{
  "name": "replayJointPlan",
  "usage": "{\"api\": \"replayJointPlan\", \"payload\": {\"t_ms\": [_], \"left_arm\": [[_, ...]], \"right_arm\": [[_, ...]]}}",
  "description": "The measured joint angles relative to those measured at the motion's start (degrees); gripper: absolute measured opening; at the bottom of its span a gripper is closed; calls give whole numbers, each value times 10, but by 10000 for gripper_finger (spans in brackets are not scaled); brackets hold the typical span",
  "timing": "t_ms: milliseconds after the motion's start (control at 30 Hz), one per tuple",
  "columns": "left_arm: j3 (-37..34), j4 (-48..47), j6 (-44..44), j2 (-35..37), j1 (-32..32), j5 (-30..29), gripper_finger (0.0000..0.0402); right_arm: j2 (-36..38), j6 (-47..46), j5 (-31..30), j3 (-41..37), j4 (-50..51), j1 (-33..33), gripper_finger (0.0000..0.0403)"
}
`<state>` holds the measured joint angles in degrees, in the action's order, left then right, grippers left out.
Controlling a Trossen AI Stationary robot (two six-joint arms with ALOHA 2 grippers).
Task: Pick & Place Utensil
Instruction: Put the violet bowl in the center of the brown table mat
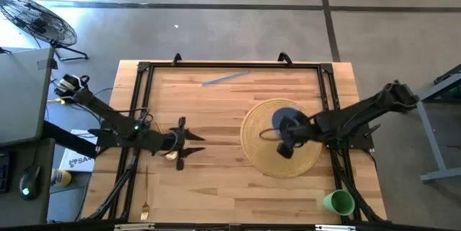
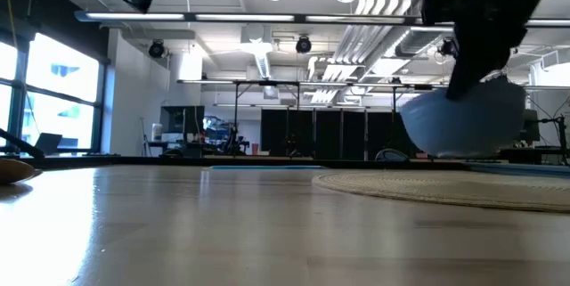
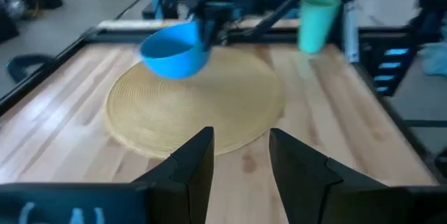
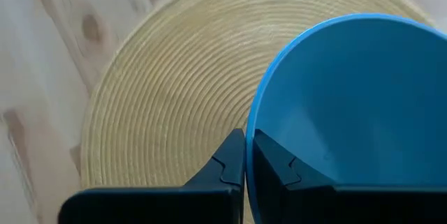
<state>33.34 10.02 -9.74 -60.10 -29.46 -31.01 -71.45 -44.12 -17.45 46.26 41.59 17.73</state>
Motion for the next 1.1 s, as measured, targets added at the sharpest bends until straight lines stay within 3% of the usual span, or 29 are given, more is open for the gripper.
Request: {"api": "replayJointPlan", "payload": {"t_ms": [133,333,500,800,1100], "left_arm": [[0,15,0,-14,14,0,136],[0,30,9,-23,13,-69,136],[0,31,6,-23,13,-70,136],[0,31,-11,-23,14,20,136],[0,40,-25,-23,52,41,136]], "right_arm": [[-36,-9,-6,10,-3,32,8],[-54,-10,-33,32,-5,61,4],[-54,-37,-47,26,1,72,10],[-54,-39,-51,26,-4,78,6],[-54,-34,-62,26,-4,78,4]]}}
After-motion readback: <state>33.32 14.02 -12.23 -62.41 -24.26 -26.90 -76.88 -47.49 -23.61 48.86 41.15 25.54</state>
